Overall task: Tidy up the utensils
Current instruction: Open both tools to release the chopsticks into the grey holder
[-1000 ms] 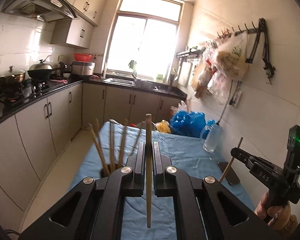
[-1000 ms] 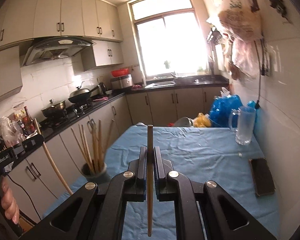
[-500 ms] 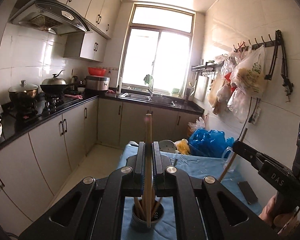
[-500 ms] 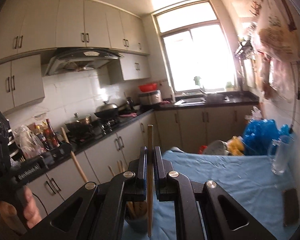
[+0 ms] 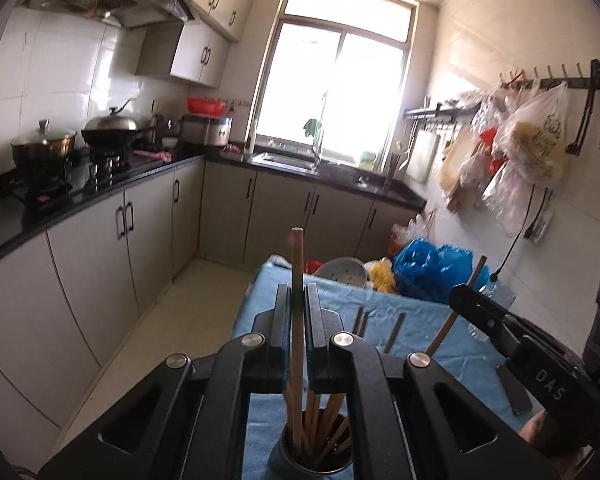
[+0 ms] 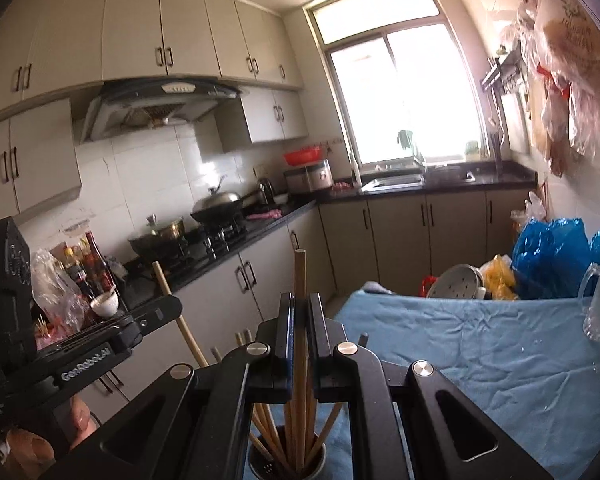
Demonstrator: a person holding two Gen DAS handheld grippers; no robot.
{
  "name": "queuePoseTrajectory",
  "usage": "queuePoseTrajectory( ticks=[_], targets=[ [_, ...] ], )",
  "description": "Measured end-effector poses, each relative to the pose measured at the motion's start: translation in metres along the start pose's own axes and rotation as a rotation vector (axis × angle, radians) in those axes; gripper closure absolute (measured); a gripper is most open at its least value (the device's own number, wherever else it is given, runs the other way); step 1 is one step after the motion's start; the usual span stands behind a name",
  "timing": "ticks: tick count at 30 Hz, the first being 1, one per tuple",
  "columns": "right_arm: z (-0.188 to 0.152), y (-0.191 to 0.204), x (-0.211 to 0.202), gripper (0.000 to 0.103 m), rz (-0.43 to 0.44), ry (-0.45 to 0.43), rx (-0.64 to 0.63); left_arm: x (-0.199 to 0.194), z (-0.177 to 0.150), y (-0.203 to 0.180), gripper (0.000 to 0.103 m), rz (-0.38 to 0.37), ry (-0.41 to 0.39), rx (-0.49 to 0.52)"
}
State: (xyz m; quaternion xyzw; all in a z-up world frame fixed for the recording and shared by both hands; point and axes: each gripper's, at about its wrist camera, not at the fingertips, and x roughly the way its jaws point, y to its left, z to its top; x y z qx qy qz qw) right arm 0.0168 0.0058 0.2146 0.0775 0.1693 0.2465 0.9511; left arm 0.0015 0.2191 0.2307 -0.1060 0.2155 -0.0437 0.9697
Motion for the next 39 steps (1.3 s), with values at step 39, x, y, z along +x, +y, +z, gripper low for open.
queuePoseTrajectory(
  ticks=[39],
  targets=[
    [-0.055,-0.022,0.036,0.095,-0.053,0.146,0.025,0.028,-0.057,-0.008,0.097,0.117,0.071,0.048]
  ],
)
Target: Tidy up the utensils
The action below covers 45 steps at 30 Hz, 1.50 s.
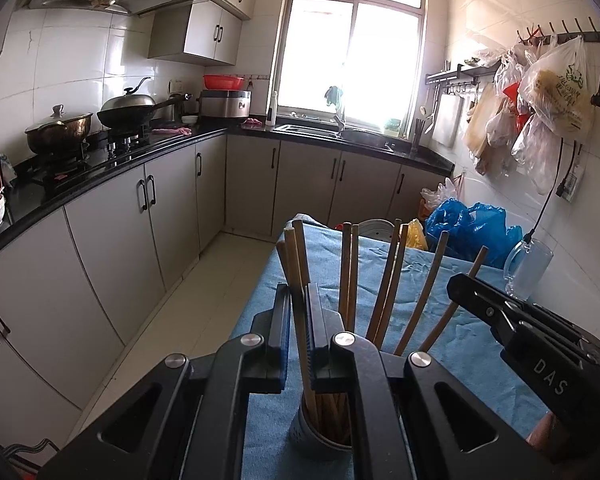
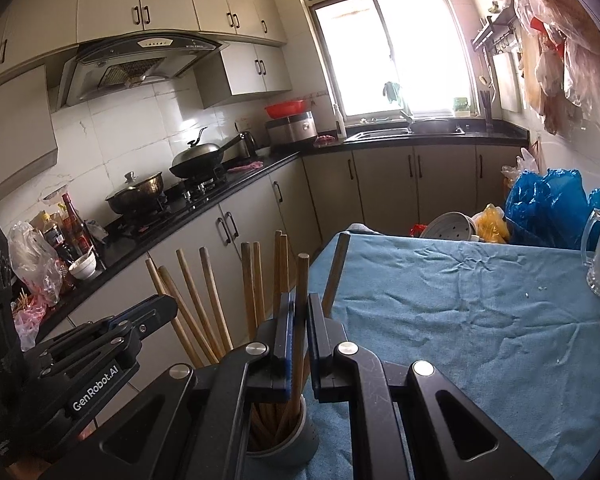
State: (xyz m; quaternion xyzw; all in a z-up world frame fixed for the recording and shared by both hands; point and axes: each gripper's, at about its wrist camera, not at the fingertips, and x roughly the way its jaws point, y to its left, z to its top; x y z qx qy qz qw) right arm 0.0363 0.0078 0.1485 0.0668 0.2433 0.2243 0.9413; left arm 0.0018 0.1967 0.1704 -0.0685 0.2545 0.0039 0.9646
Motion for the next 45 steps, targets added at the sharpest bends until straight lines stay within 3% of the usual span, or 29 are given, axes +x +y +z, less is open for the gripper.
queuePoseTrajectory(
  ticks=[7,8,11,12,17,21,24,27,32,38,42,45],
  targets=[
    [0.004,-0.009,-0.011,0.074,-0.011,-0.031,0.041,-0.003,-0.002,0.000,0.095,0.002,0.008,-0.011],
    [0.004,-0.010,-0.014,0.071,-0.013,-0.038,0.045,-0.005,-0.002,-0.001,0.088,0.004,0.009,-0.011],
    [0.006,-0.013,-0.024,0.062,-0.020,-0.058,0.058,-0.017,-0.004,-0.002,0.053,0.013,-0.010,-0.019],
    [0.007,-0.013,-0.028,0.059,-0.023,-0.065,0.061,-0.022,-0.004,-0.002,0.048,0.015,-0.024,-0.022],
    [0.006,-0.016,-0.049,0.047,-0.041,-0.100,0.073,-0.047,-0.005,-0.006,0.028,0.022,-0.060,-0.030],
    [0.002,-0.018,-0.068,0.039,-0.063,-0.119,0.072,-0.068,-0.008,-0.006,0.019,0.037,-0.079,-0.044],
    [-0.006,-0.018,-0.082,0.035,-0.087,-0.121,0.069,-0.088,-0.013,-0.008,0.009,0.088,-0.119,-0.040],
    [-0.017,-0.019,-0.092,0.032,-0.107,-0.113,0.060,-0.111,-0.024,-0.012,0.000,0.203,-0.194,-0.008],
    [-0.044,-0.013,-0.108,0.029,-0.158,-0.089,0.022,-0.142,-0.056,-0.016,0.000,0.319,-0.241,0.036],
    [-0.080,-0.003,-0.125,0.026,-0.212,-0.078,-0.013,-0.162,-0.087,-0.002,0.000,0.344,-0.227,-0.003],
    [-0.099,0.006,-0.140,0.022,-0.275,-0.120,-0.045,-0.169,-0.098,0.002,0.000,0.337,-0.215,-0.025],
    [-0.111,0.007,-0.155,0.019,-0.323,-0.160,-0.023,-0.173,-0.110,-0.004,0.000,0.361,-0.207,0.017]
  ],
)
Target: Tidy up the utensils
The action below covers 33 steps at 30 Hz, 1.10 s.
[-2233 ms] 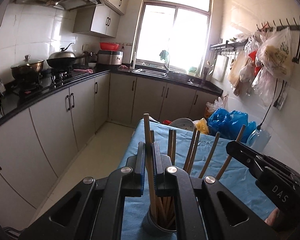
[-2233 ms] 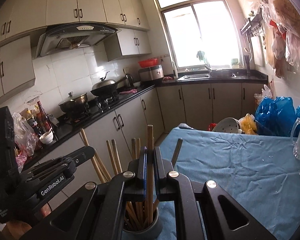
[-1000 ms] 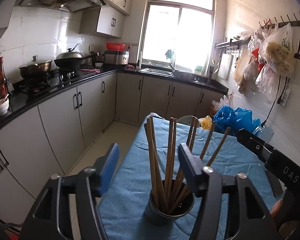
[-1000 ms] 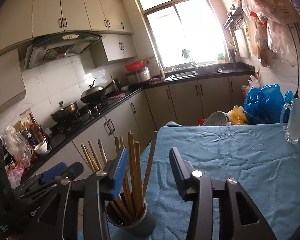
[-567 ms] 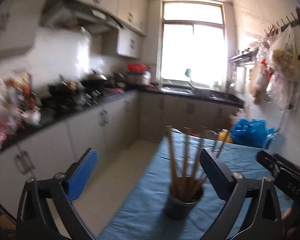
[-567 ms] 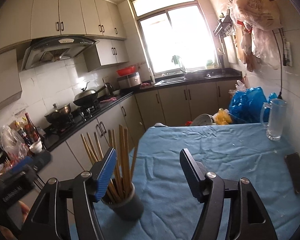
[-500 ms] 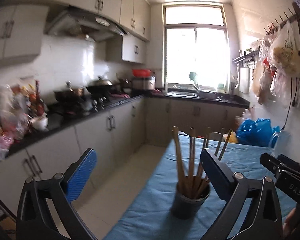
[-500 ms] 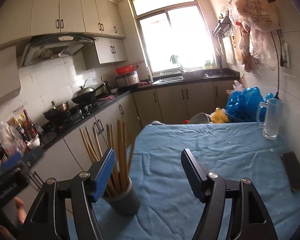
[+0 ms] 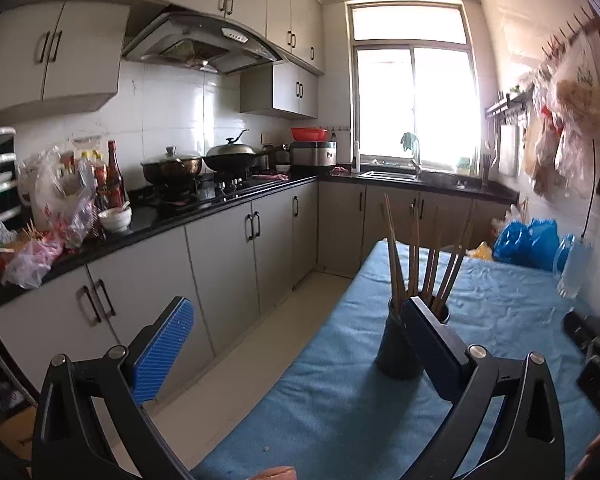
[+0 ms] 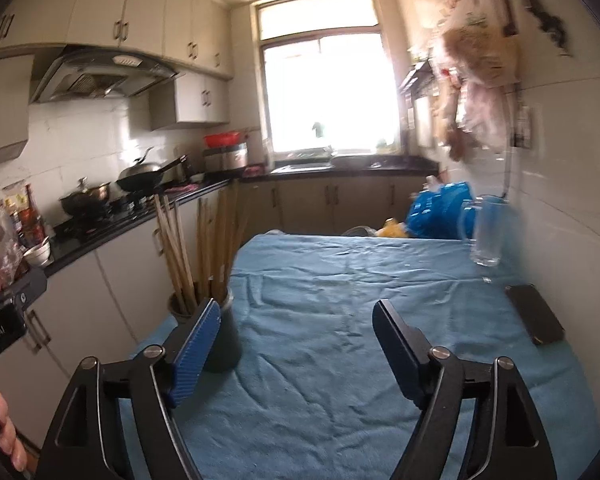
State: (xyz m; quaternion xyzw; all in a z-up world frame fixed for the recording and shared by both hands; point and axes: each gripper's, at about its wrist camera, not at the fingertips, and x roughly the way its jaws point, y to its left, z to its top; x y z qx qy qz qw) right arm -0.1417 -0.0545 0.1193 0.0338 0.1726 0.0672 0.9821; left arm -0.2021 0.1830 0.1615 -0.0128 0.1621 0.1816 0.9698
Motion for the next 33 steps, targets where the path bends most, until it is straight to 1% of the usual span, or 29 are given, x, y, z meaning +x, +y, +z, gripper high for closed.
queuePoseTrajectory(
  ticks=[3,7,11,19,22,23,28,33],
  targets=[
    [-0.005,-0.006,-0.012,0.016,-0.029,-0.021,0.020,-0.003,-0.008,-0.006,0.000,-0.008,0.007,0.032],
    [-0.015,-0.007,-0.021,0.015,-0.046,-0.014,0.010,-0.004,-0.024,-0.008,0.000,-0.076,0.078,0.031],
    [-0.023,0.001,-0.026,0.014,-0.056,-0.010,-0.019,-0.007,-0.034,-0.012,0.000,-0.088,0.110,0.048],
    [-0.025,0.008,-0.027,0.013,-0.045,-0.010,-0.037,-0.009,-0.030,-0.012,0.000,-0.092,0.110,0.046],
    [-0.025,0.010,-0.028,0.012,-0.044,-0.011,-0.044,-0.010,-0.028,-0.011,0.000,-0.094,0.135,0.051],
    [-0.025,0.011,-0.028,0.012,-0.042,-0.010,-0.045,-0.011,-0.027,-0.011,0.000,-0.107,0.139,0.051],
    [-0.025,0.014,-0.027,0.011,-0.041,-0.008,-0.054,-0.017,-0.021,-0.008,0.000,-0.112,0.120,0.042],
    [-0.025,0.016,-0.027,0.011,-0.041,-0.013,-0.057,-0.018,-0.020,-0.007,0.000,-0.113,0.120,0.041]
  ],
)
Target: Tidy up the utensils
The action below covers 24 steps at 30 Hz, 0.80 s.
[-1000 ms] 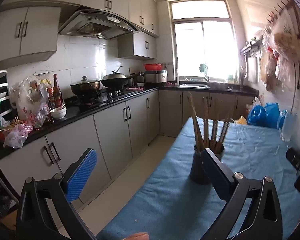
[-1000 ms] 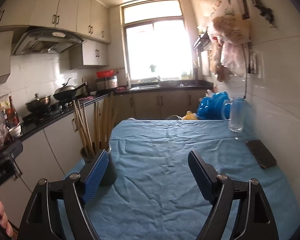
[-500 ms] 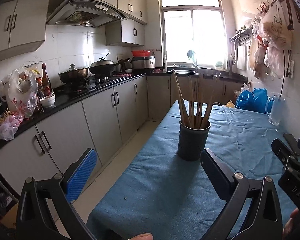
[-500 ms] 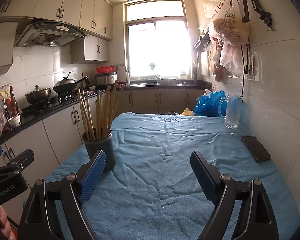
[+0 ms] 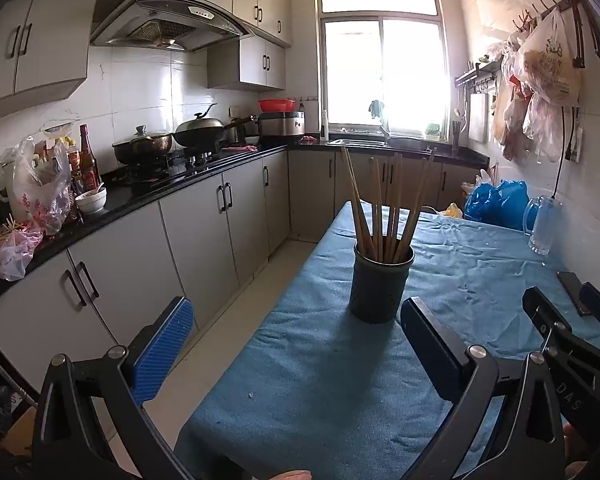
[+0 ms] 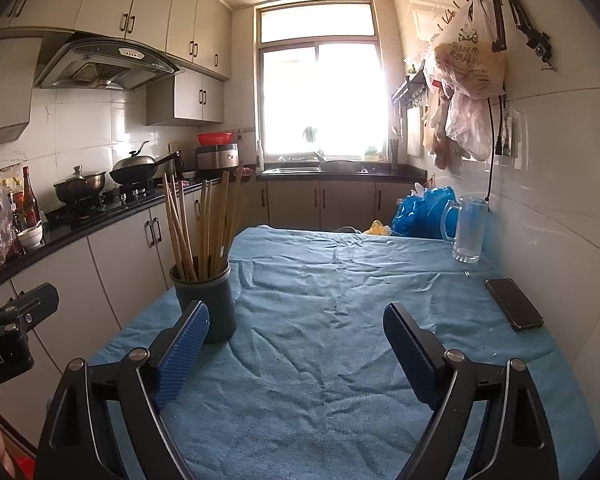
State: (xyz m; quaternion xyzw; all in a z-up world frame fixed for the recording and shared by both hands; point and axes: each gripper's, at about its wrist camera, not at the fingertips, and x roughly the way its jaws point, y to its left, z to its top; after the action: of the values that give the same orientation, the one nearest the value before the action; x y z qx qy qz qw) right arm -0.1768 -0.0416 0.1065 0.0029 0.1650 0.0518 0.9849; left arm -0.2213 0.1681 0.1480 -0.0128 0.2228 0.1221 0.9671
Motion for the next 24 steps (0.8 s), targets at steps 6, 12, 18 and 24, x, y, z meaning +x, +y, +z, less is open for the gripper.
queuePoseTrajectory(
  ticks=[6,12,18,24],
  targets=[
    [0.000,0.003,0.000,0.010,0.000,-0.006,-0.009,0.003,0.002,0.001,0.000,-0.007,0.018,0.005],
    [0.000,0.003,0.001,0.010,-0.001,0.002,-0.005,0.010,0.000,0.000,0.000,-0.013,0.045,-0.005],
    [0.000,0.004,0.003,0.010,0.002,0.007,-0.011,0.015,-0.003,-0.001,0.000,-0.016,0.058,-0.005],
    [-0.001,0.005,0.005,0.010,0.003,0.014,-0.013,0.022,-0.007,0.000,0.000,-0.017,0.077,-0.008]
  ],
)
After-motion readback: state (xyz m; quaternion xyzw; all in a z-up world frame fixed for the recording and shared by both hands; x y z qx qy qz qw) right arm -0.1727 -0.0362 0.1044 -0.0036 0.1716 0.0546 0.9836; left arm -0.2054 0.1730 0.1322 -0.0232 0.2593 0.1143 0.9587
